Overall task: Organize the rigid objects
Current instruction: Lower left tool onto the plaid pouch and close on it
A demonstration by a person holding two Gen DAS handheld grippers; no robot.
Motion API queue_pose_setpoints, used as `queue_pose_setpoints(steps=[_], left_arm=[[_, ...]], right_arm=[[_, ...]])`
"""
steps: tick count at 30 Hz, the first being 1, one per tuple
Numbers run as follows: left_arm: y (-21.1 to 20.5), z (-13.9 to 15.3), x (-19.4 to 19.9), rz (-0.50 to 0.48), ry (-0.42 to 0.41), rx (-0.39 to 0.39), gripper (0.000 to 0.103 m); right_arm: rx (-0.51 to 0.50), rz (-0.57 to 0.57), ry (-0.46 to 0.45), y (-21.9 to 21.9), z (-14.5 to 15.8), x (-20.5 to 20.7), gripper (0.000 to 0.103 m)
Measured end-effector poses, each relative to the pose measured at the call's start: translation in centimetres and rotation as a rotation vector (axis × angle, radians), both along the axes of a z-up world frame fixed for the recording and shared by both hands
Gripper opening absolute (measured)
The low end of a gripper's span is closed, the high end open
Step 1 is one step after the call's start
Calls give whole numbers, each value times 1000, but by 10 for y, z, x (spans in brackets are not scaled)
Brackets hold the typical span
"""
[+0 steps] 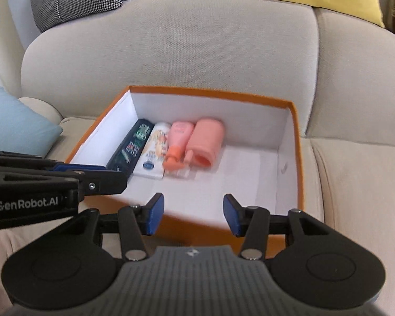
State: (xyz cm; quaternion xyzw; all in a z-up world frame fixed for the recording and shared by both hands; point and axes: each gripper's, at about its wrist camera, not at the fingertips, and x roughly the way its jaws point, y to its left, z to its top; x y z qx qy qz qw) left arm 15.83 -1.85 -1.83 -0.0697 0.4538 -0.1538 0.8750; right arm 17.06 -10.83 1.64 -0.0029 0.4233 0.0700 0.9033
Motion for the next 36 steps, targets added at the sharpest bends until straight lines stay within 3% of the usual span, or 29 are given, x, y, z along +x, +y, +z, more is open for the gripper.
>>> queue_pose_setpoints(steps=[7, 13, 16, 19, 21, 22, 31, 34, 36], left_arm=[[-7, -32, -34, -61, 107, -121, 22], [-24, -59, -46, -68, 142, -60, 34], [-33, -71, -46, -96, 139, -31, 47], [-41, -78, -45, -121, 134, 20, 52], [-45, -82, -45, -144, 127, 46, 61], [-46, -83, -45, -155, 128, 54, 61], [-64, -93, -36, -204, 150, 97, 59], [-69, -93, -34, -213, 165, 92, 52], [-70, -95, -34, -219, 192, 64, 41]], right_arm=[[-12, -88, 95, -27, -28, -52, 51], [68, -154, 191, -48, -57, -83, 51], [45, -132, 163, -45, -59, -90, 50], [-1, -136, 161, -41, -64, -89, 38], [-45, -139, 164, -40, -70, -87, 34], [-53, -184, 173, -40, -73, -86, 33], [-5, -213, 180, -50, -81, -84, 22], [21, -223, 181, -55, -81, -84, 17], [34, -227, 182, -57, -82, -83, 15]])
